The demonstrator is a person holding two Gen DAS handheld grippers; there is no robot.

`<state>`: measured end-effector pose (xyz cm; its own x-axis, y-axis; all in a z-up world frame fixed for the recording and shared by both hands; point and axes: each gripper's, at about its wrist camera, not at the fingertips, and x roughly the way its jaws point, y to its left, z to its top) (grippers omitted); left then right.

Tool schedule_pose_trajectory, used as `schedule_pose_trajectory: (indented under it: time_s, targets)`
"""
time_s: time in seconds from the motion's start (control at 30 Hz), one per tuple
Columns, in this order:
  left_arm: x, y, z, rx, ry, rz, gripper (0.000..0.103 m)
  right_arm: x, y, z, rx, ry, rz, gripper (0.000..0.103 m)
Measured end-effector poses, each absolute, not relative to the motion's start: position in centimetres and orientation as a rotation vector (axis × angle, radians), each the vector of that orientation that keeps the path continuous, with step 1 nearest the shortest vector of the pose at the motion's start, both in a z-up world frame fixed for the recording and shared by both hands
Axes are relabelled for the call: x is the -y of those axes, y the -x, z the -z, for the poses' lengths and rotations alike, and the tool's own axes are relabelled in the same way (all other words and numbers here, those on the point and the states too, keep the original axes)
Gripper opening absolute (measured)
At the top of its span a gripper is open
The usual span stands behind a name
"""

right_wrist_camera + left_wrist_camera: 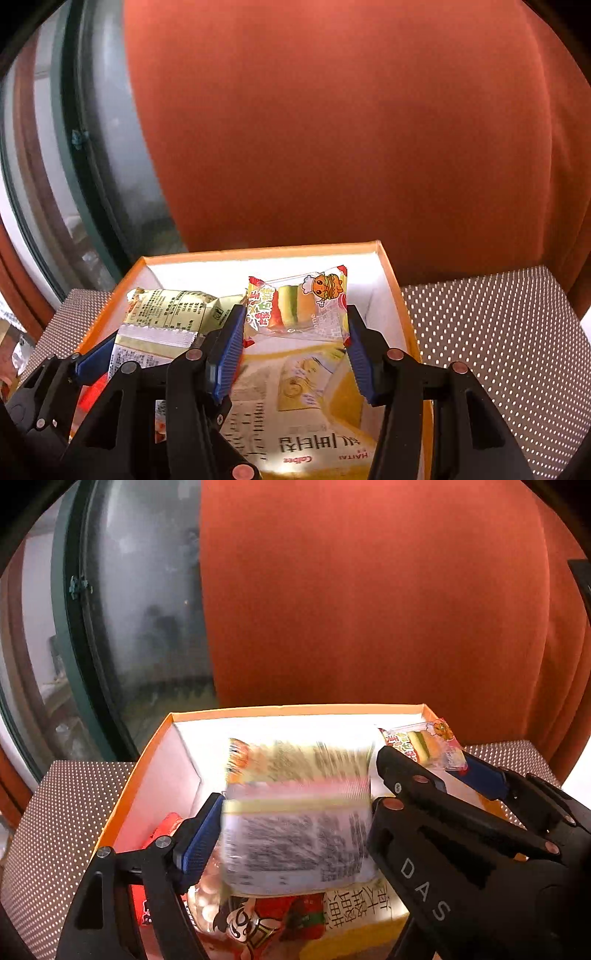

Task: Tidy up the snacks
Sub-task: 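Lower both snacks into the orange box and open both tools, then withdraw both tools from the box toward the yellow snack bag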

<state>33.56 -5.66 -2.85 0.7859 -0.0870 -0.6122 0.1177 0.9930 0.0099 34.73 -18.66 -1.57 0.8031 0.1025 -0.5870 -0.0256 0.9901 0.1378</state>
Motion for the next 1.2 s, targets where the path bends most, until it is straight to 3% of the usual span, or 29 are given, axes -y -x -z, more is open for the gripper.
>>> schedule_pose_trajectory:
  time_s: [0.13,0.47,0.6,0.77,1.2]
  targets:
    - [5.6,-32.8,2.7,-0.645,-0.057,0.101,0.088,18.9,-34.5,1.8,-0.631,-0.144,-0.076,0.055]
    - [3.6,-32.1,3.2,-0.69,-0.102,0.0,0.09,16.4,-34.3,2.6,-0.656,-0.151,-0.134,0.057]
    - [2.6,-32.2,3.8,-0.713,-0.088,-0.003,0.09,14.8,-34.4,3.0,-0.683,-0.105,-0.129,0.064]
    - [2.1,-32.0,3.8,-0.725,-0.05,0.039,0.09,13.8,-33.8,2.8,-0.69,-0.053,-0.094,0.085]
    - [1.0,-26.3,1.3,-0.69,-0.037,0.094,0.09,13.1,-28.6,0.4,-0.676,-0.074,-0.089,0.086]
